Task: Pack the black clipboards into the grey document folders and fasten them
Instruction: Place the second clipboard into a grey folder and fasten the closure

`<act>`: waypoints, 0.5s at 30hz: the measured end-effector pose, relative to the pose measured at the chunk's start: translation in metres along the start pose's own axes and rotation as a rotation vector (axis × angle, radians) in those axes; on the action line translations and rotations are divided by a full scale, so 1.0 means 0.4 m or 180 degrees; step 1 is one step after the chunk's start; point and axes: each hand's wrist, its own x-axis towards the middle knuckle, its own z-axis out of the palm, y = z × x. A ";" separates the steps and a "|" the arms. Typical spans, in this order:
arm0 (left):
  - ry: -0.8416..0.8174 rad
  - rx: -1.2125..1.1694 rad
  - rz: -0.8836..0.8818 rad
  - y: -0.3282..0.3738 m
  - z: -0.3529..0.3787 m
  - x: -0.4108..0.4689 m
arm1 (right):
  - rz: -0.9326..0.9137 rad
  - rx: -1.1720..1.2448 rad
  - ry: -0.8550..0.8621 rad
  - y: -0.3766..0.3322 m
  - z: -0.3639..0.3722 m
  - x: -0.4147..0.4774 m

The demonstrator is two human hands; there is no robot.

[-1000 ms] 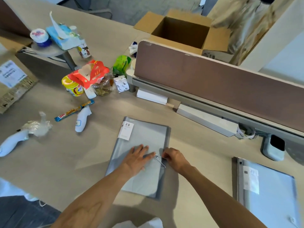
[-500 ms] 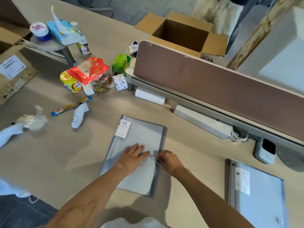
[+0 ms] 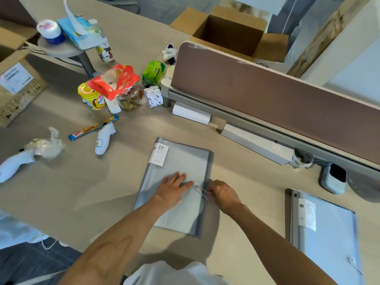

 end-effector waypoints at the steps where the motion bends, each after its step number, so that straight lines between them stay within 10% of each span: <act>1: 0.0026 -0.0027 0.0000 0.000 -0.001 0.000 | -0.0104 -0.0122 0.0051 -0.004 0.002 -0.004; 15: 0.0492 -0.0318 0.0054 -0.043 0.009 -0.002 | -0.0884 -0.1366 0.0123 -0.126 0.057 0.061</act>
